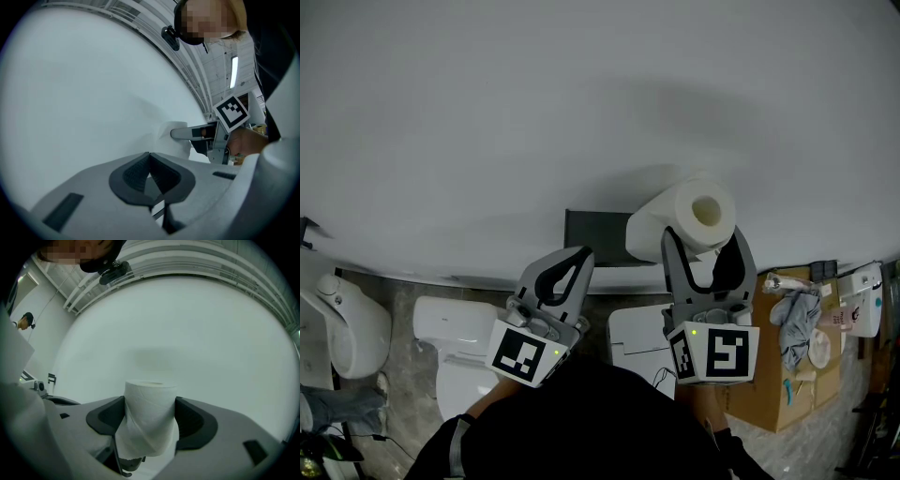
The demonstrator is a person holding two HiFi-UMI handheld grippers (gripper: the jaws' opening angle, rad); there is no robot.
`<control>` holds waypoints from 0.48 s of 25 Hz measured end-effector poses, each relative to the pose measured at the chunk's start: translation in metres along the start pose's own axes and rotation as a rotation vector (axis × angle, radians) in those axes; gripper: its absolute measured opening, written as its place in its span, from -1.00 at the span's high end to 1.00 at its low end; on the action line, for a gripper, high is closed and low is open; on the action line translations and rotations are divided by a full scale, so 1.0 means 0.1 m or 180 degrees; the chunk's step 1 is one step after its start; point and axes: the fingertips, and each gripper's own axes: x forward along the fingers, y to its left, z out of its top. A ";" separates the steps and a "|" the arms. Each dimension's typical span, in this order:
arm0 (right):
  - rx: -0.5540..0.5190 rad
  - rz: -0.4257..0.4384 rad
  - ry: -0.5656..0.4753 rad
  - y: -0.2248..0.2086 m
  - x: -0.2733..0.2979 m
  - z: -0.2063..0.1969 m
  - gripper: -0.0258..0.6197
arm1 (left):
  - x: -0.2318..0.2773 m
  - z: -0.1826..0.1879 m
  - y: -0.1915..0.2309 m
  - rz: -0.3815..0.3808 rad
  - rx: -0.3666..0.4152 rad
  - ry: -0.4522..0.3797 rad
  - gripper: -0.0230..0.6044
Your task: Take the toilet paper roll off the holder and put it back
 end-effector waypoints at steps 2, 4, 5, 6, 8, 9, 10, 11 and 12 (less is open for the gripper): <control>0.0001 0.0035 -0.0009 0.04 0.03 0.00 -0.15 | -0.02 -0.01 0.03 0.0026 -0.0004 0.0004 0.91; 0.0005 0.0074 -0.0010 0.09 0.08 0.00 -0.15 | -0.03 -0.01 0.07 0.0050 -0.0012 0.0009 0.91; 0.0009 0.0094 -0.0008 0.12 0.10 0.00 -0.15 | -0.03 -0.01 0.09 0.0060 -0.0013 0.0008 0.91; 0.0013 0.0113 -0.0009 0.13 0.12 0.00 -0.15 | -0.03 -0.01 0.10 0.0070 -0.0012 0.0007 0.91; 0.0019 0.0147 -0.0016 0.16 0.13 0.00 -0.15 | -0.04 0.00 0.11 0.0090 -0.0005 0.0001 0.91; 0.0021 0.0162 -0.0020 0.17 0.13 0.01 -0.15 | -0.04 0.00 0.11 0.0100 -0.0003 -0.0001 0.91; 0.0024 0.0175 -0.0024 0.19 0.14 0.01 -0.15 | -0.05 0.00 0.11 0.0109 -0.0002 -0.0002 0.91; 0.0027 0.0189 -0.0027 0.20 0.14 0.01 -0.15 | -0.06 0.00 0.12 0.0118 -0.0004 -0.0002 0.91; 0.0030 0.0204 -0.0029 0.22 0.15 0.00 -0.15 | -0.06 0.00 0.12 0.0126 -0.0007 0.0000 0.91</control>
